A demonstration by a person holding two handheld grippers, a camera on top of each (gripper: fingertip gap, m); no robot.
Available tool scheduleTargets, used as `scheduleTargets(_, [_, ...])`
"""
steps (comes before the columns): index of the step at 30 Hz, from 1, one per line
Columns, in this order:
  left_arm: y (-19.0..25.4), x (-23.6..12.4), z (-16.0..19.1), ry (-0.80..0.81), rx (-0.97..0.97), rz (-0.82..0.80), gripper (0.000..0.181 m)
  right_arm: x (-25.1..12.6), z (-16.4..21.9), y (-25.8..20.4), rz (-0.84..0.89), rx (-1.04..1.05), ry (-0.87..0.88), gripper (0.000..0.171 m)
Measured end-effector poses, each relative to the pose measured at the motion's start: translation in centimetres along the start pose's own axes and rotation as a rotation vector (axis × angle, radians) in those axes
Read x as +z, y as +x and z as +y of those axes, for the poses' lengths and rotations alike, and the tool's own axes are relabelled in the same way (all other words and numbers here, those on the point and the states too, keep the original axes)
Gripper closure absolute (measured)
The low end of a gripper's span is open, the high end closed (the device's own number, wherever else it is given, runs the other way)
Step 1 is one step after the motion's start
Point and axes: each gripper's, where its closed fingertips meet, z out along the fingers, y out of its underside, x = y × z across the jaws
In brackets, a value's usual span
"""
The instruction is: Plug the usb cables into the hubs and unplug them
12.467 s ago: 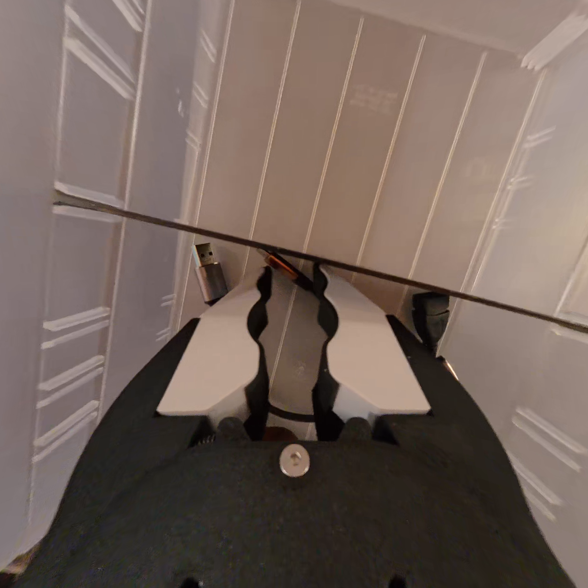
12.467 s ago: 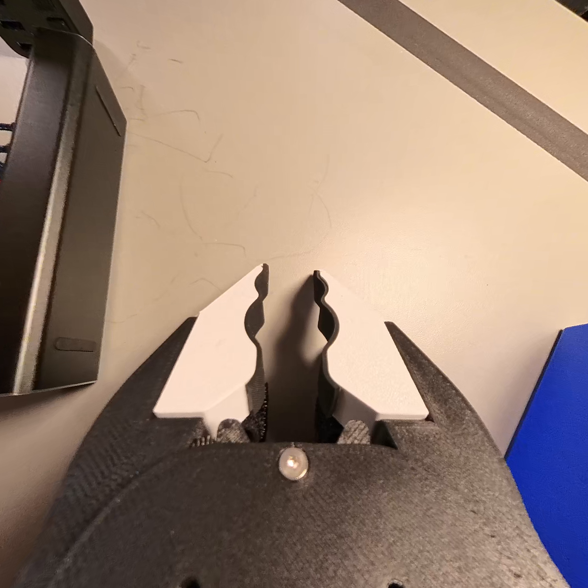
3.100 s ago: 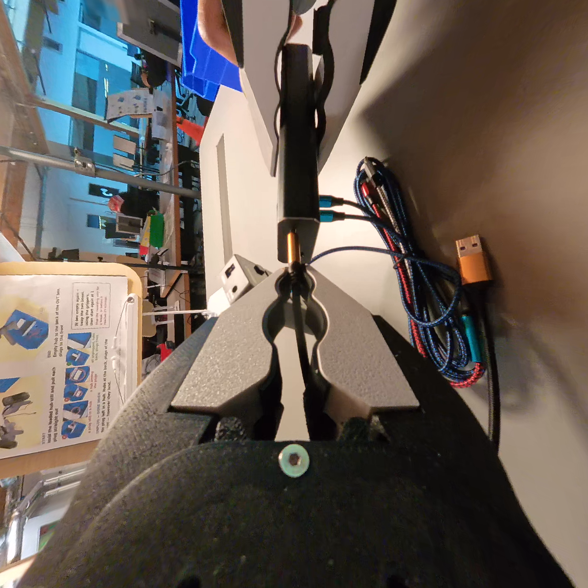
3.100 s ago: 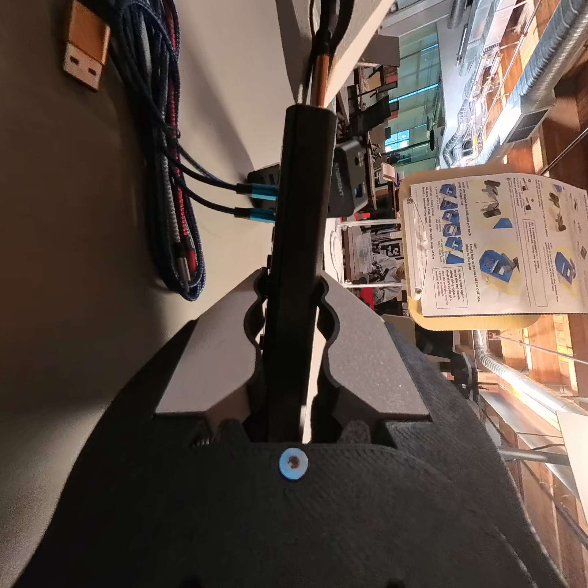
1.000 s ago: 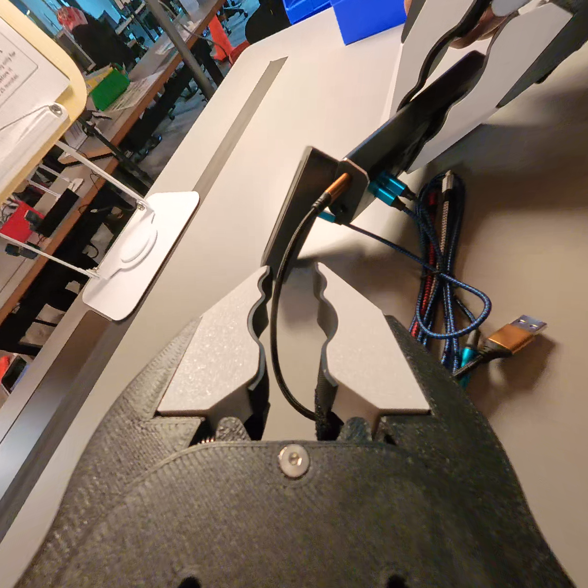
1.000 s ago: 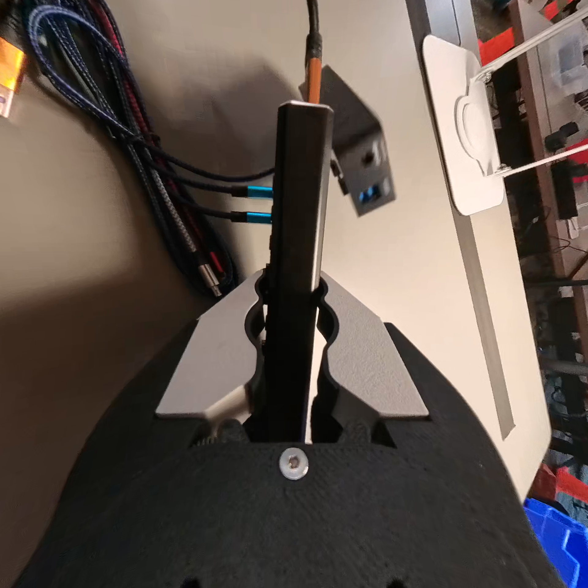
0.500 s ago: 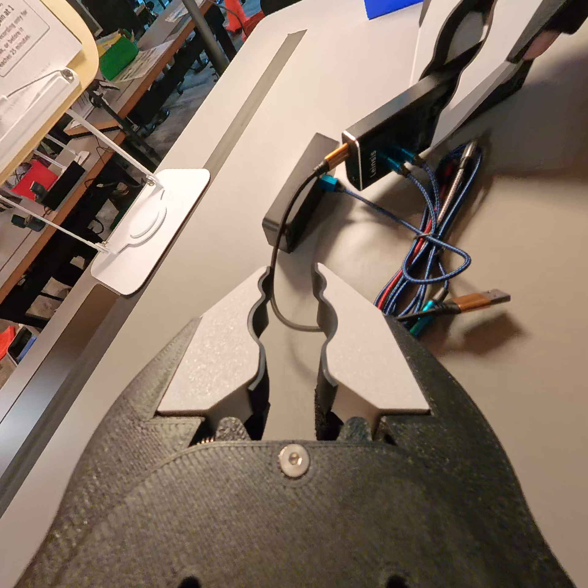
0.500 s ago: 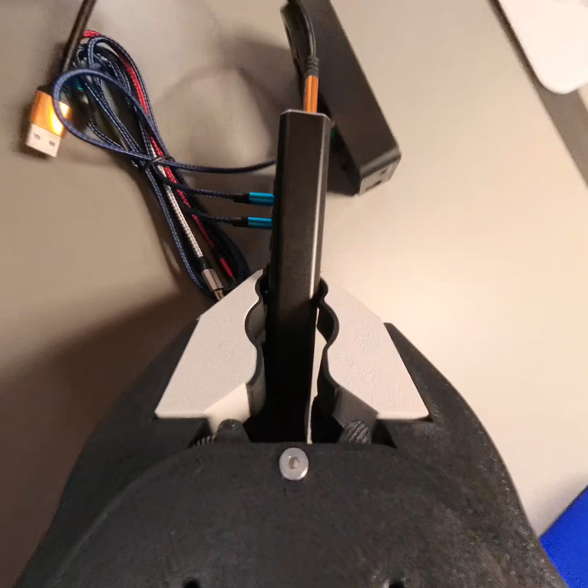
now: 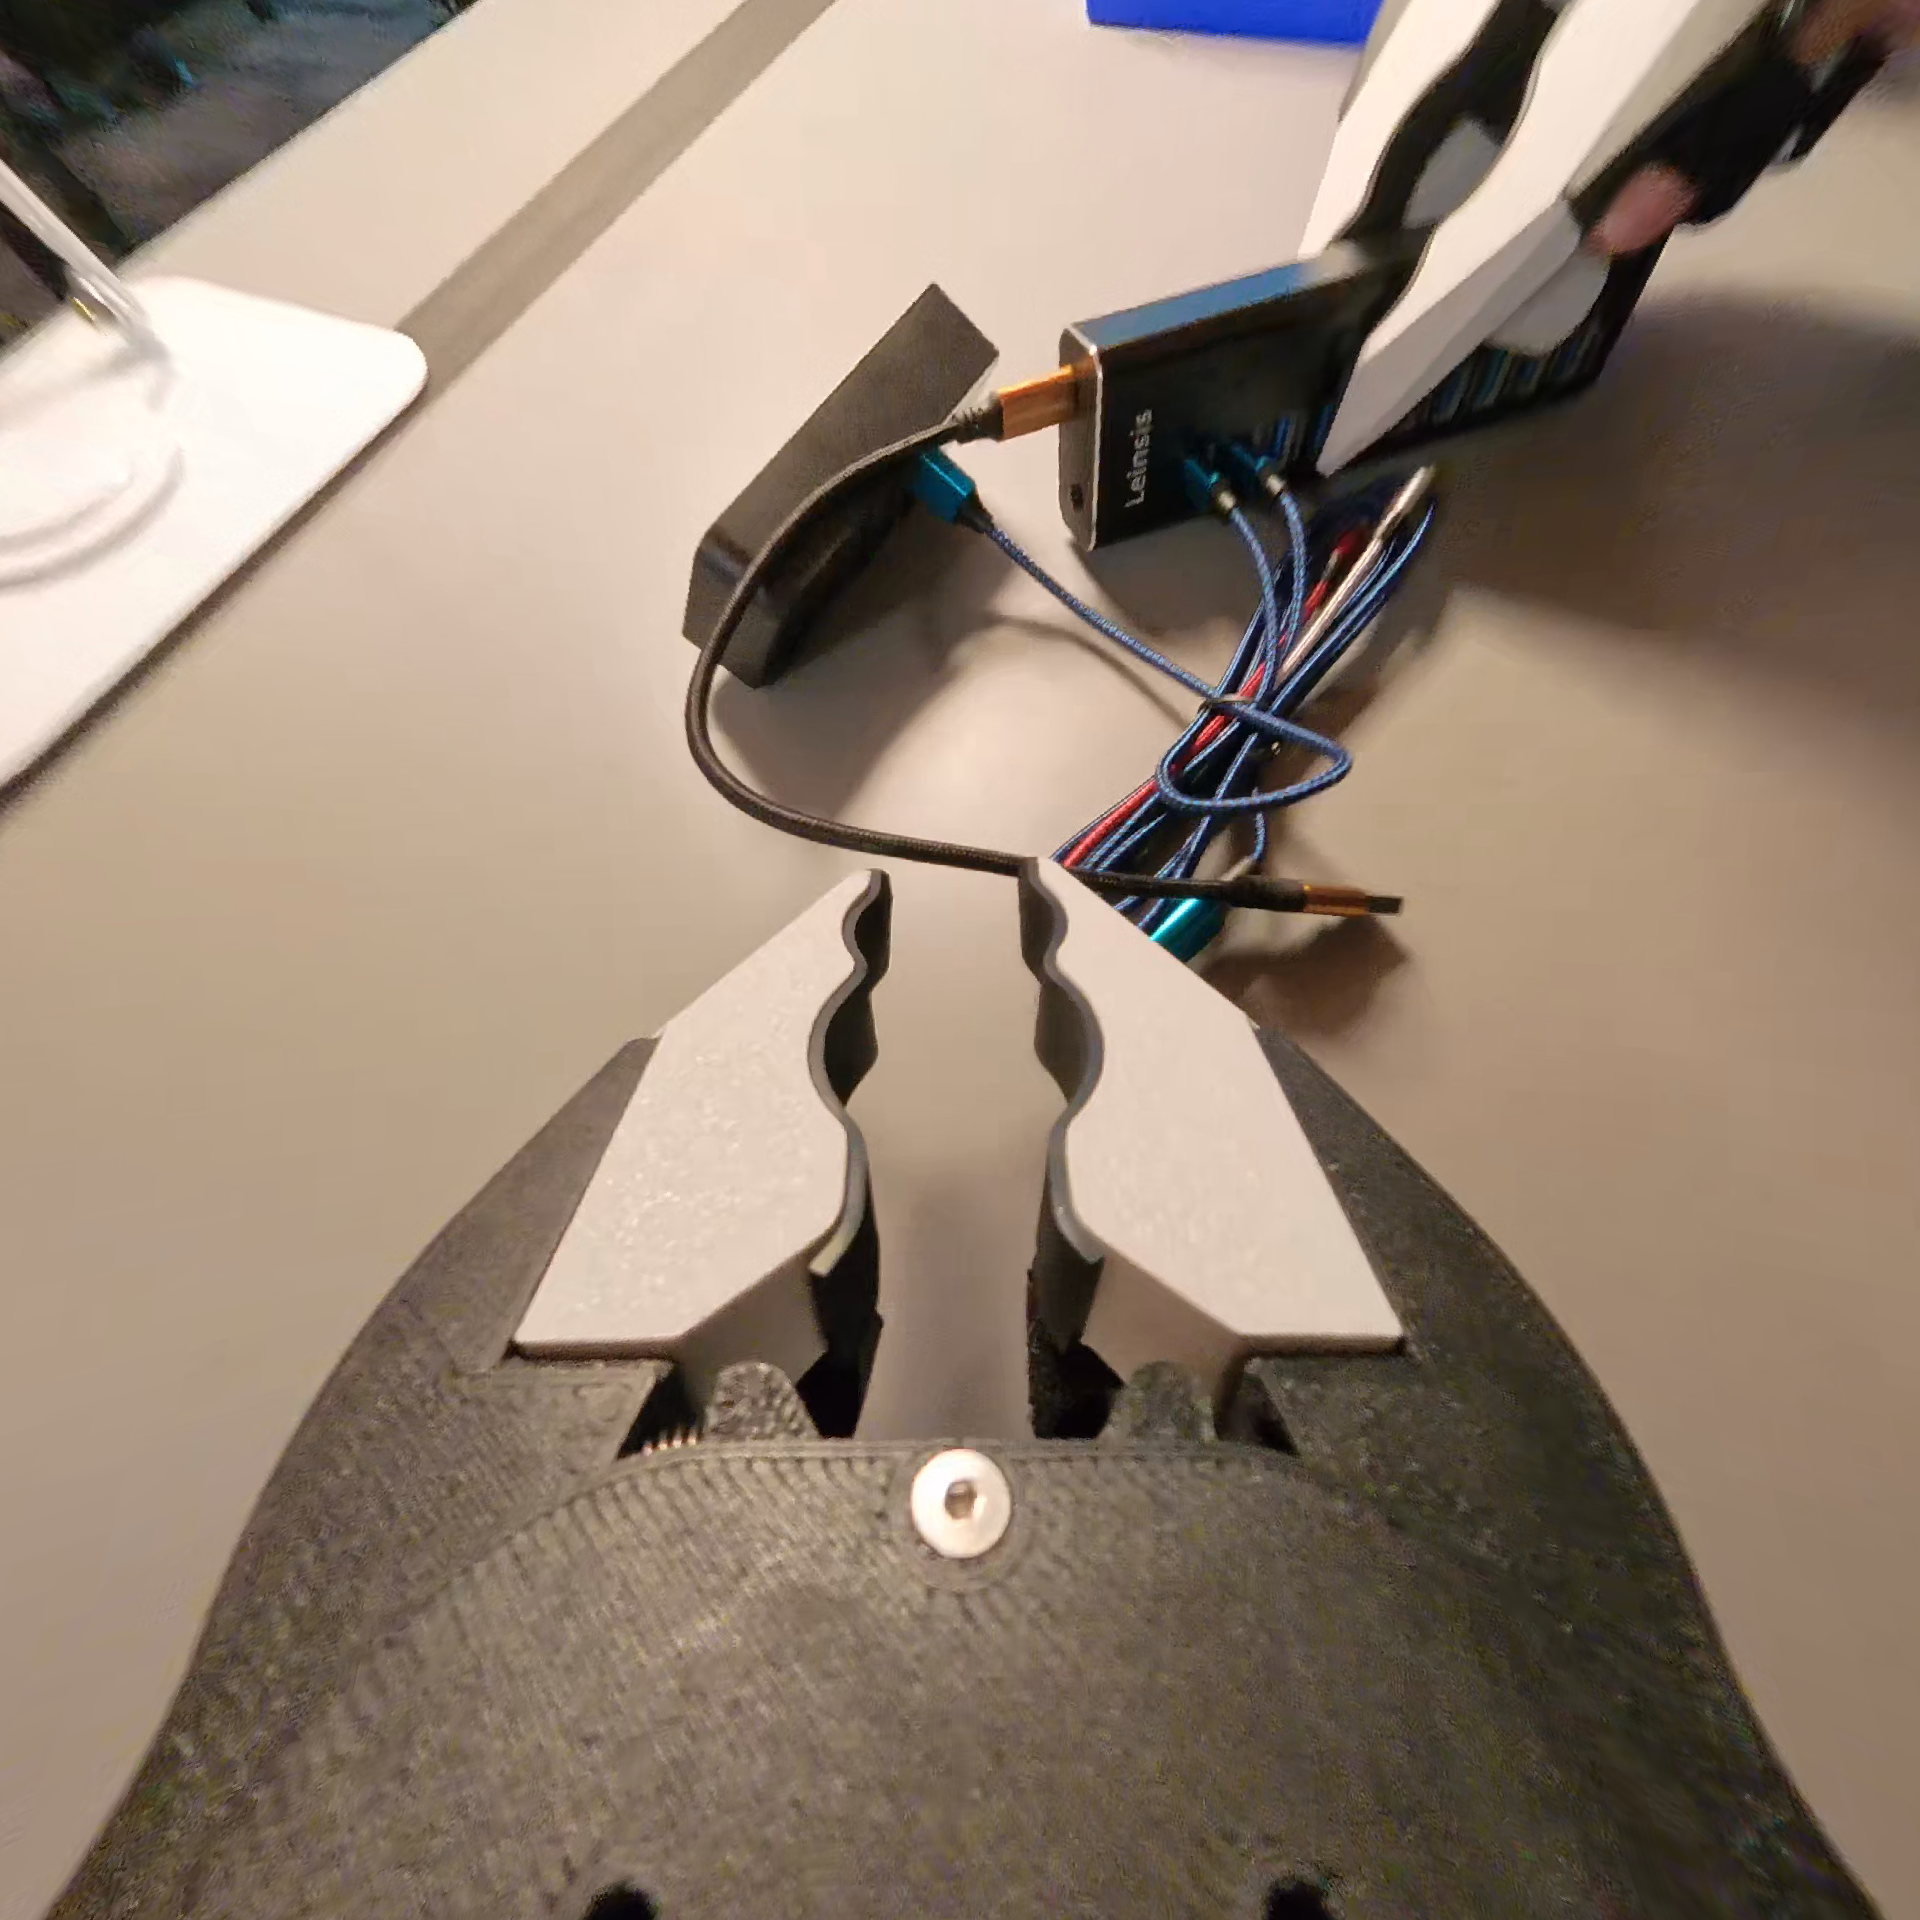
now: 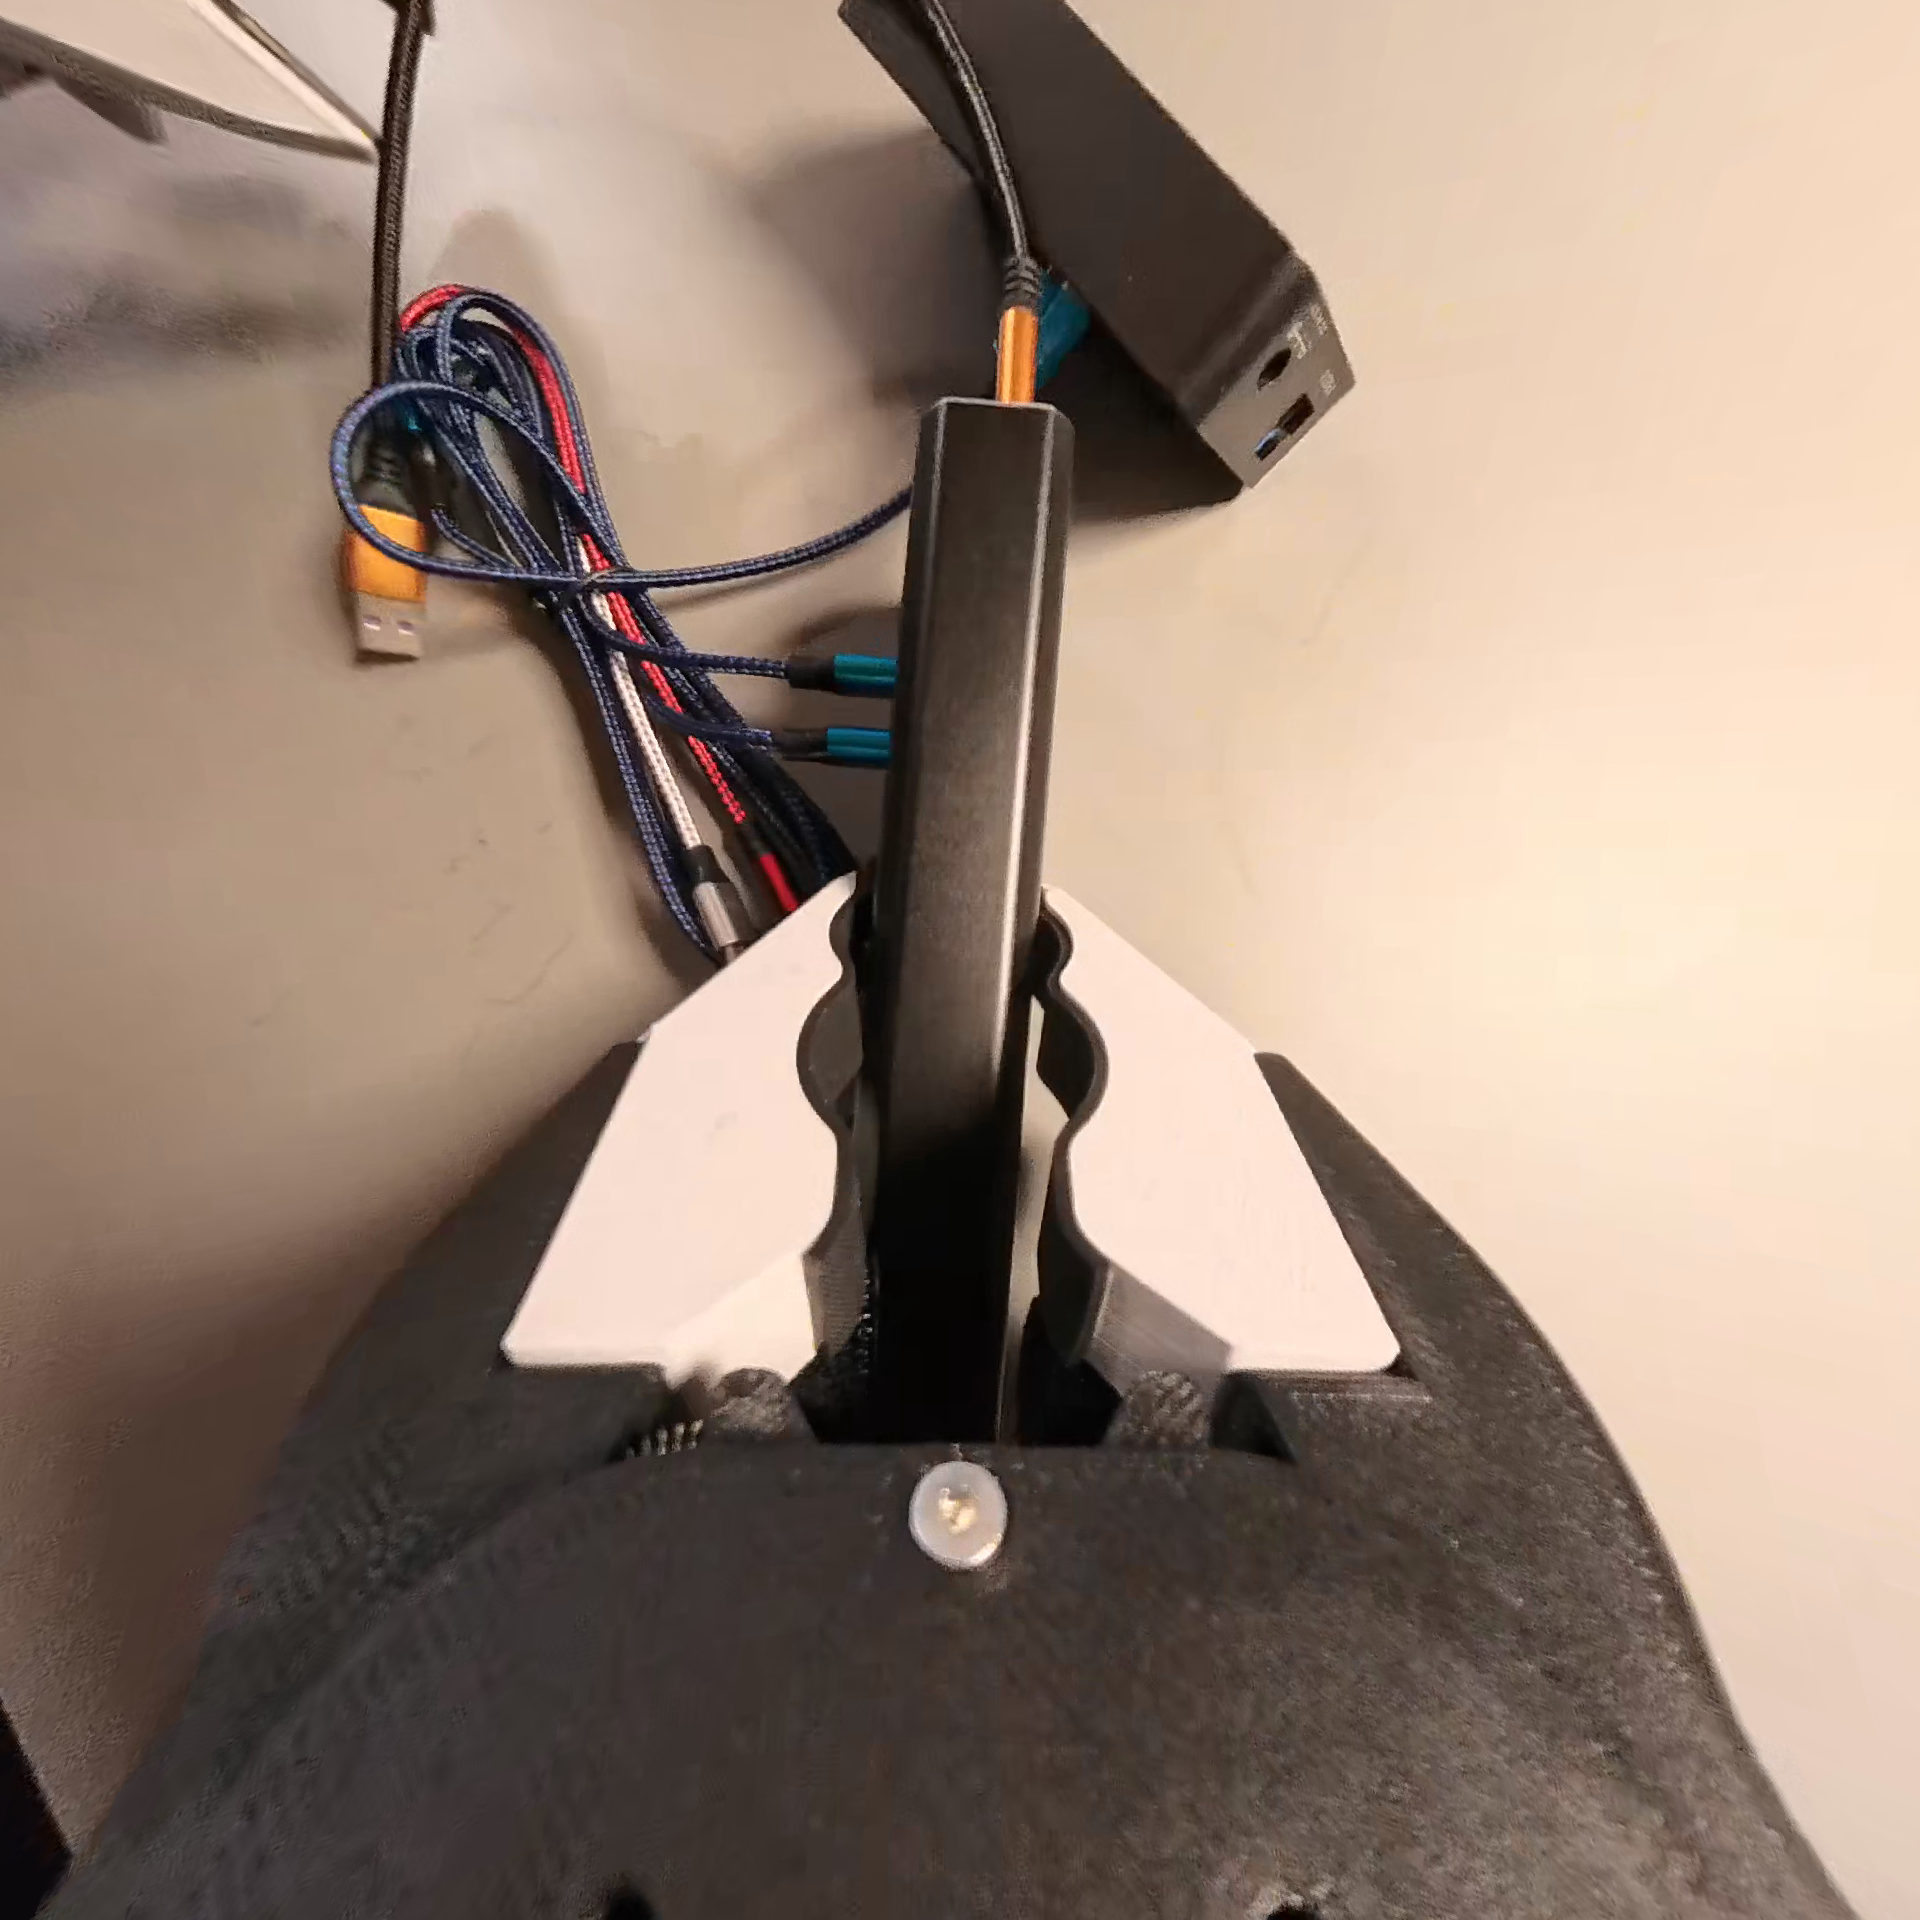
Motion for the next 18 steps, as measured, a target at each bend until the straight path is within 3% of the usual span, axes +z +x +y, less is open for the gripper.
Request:
scheduleTargets(1, [0.1, 0.1, 0.0, 0.005, -0.061, 0.028, 0.153, 0.0, 0.1, -0.1, -0.007, 0.002, 0.0, 0.143])
scheduleTargets(8, [1.6, 0.1, -0.2, 0.04, -0.3, 0.223, 0.149, -0.5, 0.0, 0.2, 0.032, -0.067, 0.022, 0.14])
scheduleTargets(13, [3.1, 0.0, -0.7, 0.054, -0.321, 0.319, 0.147, -2.5, -1.7, 0.4, 0.087, -0.168, 0.121, 0.139])
scheduleTargets(18, [3.4, 0.7, -0.1, 0.015, -0.312, 0.309, 0.144, -3.7, -3.5, -1.6, 0.103, -0.362, 0.265, 0.141])
